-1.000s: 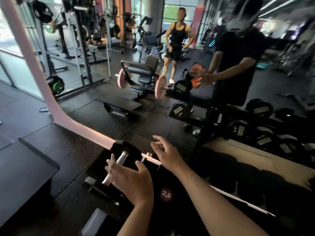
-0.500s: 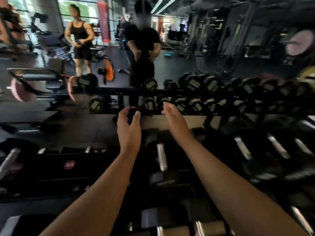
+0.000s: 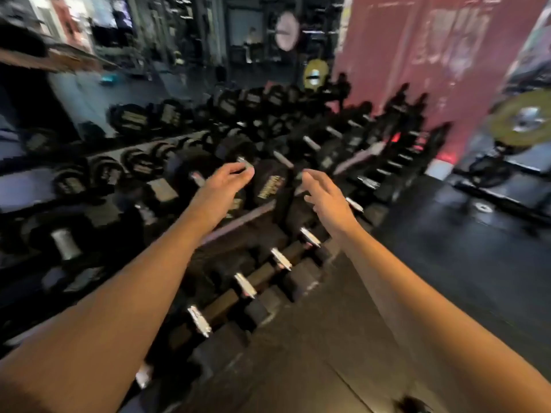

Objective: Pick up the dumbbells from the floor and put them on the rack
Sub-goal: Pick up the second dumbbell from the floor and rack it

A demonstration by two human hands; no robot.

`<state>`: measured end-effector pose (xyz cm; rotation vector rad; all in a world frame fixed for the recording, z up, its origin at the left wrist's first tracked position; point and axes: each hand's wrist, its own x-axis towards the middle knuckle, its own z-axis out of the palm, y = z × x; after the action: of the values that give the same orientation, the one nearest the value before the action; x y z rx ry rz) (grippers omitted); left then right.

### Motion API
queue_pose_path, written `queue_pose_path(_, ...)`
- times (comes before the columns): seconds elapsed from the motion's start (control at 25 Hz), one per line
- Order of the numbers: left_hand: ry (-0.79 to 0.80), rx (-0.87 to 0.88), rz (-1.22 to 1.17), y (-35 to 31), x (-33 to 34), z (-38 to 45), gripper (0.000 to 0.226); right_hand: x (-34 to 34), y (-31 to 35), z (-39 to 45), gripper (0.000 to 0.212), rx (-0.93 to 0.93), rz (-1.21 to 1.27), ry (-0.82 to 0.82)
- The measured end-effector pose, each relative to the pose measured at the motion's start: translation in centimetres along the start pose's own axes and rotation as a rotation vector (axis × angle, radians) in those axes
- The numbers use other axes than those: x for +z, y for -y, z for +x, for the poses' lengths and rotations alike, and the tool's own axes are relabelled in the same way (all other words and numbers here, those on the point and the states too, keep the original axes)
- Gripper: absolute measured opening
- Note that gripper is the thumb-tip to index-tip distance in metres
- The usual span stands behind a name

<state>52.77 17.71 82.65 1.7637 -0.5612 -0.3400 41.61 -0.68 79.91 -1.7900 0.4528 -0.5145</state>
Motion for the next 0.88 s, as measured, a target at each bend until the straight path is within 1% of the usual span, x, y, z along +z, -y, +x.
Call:
queue_pose_path(0.04,0.055,0.016,0.018,-0.3,3.6,-0.8,0.046,-3.4,-1.2,-1.8,0.047,0.016,0.000,-0.055)
queue_pose_path(0.08,0.091,0.031,0.019,-0.6,7.0,-1.5,0.051,-6.3,-2.6,-3.2,0.045,0.024,-0.001,-0.109)
queue_pose_path(0.12,0.122,0.012,0.014,-0.3,10.2,-2.2,0.062,-9.2,-4.2,-4.8,0.043,0.048,-0.009,-0.155)
queue_pose_path(0.2,0.156,-0.082,-0.002,0.6,16.3,-4.6,0.086,-14.3,-7.2,-7.8,0.046,0.095,-0.072,-0.190)
queue_pose_path(0.24,0.165,-0.145,-0.003,1.0,19.0,-5.6,0.095,-16.7,-8.4,-9.0,0.049,0.106,-0.119,-0.192)
queue_pose_path(0.28,0.152,-0.213,-0.013,1.5,21.6,-6.6,0.099,-19.0,-9.7,-10.0,0.051,0.117,-0.165,-0.185)
queue_pose_path(0.4,0.033,-0.368,-0.119,2.9,29.6,-8.5,0.095,-25.3,-13.6,-11.4,0.055,0.149,-0.258,-0.139)
queue_pose_path(0.48,-0.111,-0.433,-0.196,4.1,34.7,-9.4,0.089,-28.5,-16.4,-11.4,0.058,0.162,-0.302,-0.083)
queue_pose_path(0.6,-0.328,-0.580,-0.281,6.9,43.1,-11.3,0.090,-32.8,-21.1,-11.3,0.061,0.200,-0.357,0.037)
queue_pose_path(0.72,-0.368,-0.727,-0.348,10.1,49.6,-13.5,0.093,-36.2,-25.6,-11.1,0.060,0.259,-0.368,0.105)
queue_pose_path(0.8,-0.386,-0.765,-0.357,12.2,51.7,-15.0,0.094,-37.2,-28.1,-11.5,0.060,0.290,-0.363,0.168)
queue_pose_path(0.88,-0.373,-0.793,-0.355,13.9,53.1,-16.0,0.089,-38.1,-31.0,-11.9,0.061,0.321,-0.368,0.199)
